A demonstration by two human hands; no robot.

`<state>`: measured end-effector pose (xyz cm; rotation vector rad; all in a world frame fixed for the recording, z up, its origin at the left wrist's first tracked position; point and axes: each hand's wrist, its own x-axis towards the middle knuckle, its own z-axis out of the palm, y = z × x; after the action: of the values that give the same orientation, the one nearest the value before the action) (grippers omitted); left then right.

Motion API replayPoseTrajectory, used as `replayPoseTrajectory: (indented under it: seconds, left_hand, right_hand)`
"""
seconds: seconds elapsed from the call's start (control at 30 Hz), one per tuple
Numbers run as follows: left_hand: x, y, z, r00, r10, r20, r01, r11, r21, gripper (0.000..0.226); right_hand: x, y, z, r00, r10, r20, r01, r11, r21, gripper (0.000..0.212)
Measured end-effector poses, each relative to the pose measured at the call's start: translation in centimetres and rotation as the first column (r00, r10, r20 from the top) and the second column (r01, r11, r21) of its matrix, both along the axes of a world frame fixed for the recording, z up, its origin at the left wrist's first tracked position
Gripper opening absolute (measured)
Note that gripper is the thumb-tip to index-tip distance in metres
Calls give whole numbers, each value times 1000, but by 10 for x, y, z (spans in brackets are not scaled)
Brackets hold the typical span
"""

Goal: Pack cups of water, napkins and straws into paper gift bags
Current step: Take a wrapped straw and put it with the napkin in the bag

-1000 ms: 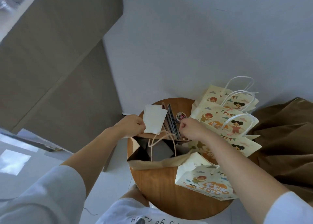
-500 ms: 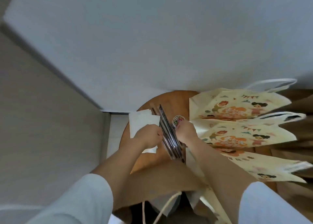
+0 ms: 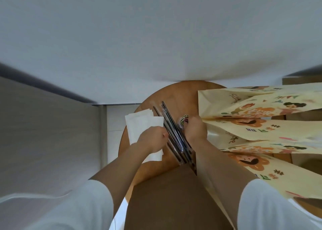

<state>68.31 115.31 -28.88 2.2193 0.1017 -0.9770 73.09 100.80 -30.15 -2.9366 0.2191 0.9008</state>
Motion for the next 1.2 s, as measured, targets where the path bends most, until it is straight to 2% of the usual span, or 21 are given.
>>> replayPoseTrajectory:
  seconds: [0.33,0.5,0.73,0.83,0.93,1.07,1.2]
  left_hand:
    - [-8,-1,0,1000,6,-11,-6,1000,11,31]
    - [-14,0,3,1000,16,-27,-15,1000,23,30]
    - [-16,-7,15,999,29,-32,-29,1000,11,30]
    - [-19,-8,25,999,34,-22,-33,999,12,28]
    - [-24,-9,43,998,63,13,-63,998,17,22]
    - [-41,-8,81,974,207,96,-208,978,-3,25]
    - [-90,3,118,942,298,155,-301,954,-6,18]
  right_hand:
    - [-1,-2,2,995,75,58,-79,995,59,24]
    - [-4,-2,5,997,14,79,-22,995,95,25]
    - [-12,-11,10,987,-148,69,124,955,269,28]
    - [-16,-12,22,947,-320,-27,297,840,455,32]
    - [-22,-7,43,885,-417,-209,444,618,649,28]
    - [-38,2,92,856,-380,-350,505,469,725,21]
    - [-76,-1,156,819,-264,-509,559,170,812,20]
